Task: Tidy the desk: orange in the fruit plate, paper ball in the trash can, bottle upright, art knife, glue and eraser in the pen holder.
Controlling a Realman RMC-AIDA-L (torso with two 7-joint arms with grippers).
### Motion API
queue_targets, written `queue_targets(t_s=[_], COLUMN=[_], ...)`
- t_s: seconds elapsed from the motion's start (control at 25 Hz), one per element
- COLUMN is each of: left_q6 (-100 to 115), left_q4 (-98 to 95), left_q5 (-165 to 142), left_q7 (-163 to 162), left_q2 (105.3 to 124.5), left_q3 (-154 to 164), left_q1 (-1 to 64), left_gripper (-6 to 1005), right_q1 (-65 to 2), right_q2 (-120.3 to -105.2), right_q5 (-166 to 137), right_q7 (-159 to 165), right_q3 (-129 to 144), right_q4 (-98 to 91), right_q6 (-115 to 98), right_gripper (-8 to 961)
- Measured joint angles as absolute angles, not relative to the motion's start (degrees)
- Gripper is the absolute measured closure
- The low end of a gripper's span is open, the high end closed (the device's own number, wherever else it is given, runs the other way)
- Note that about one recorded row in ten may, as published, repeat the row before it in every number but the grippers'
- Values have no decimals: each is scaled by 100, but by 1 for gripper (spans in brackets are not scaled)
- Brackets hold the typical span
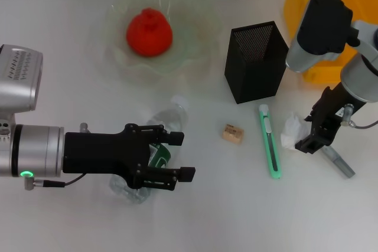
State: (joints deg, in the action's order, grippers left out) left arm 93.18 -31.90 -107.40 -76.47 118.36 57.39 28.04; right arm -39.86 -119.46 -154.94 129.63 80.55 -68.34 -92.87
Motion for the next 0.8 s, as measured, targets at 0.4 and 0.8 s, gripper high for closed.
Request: queue_targets(t_s=[0.4, 0.8], left_q6=[9343, 9359], left_q4=[-3204, -3239], left_q5=[-10739, -10740], left_q7=[-7654, -7720], left_q2=[11815, 11794], left_q3=[5740, 5707], left_q1=[2803, 2803], left_gripper=[184, 186], right_q1=[-3495, -3162], right_q2=[-11902, -11730], right_q5=[-14848, -13820], right_q7=[12234, 12164], right_q3=[5809, 3005], right_q4=[-8307, -9296], right_q6=[-10463, -9710], right_gripper=[424, 421])
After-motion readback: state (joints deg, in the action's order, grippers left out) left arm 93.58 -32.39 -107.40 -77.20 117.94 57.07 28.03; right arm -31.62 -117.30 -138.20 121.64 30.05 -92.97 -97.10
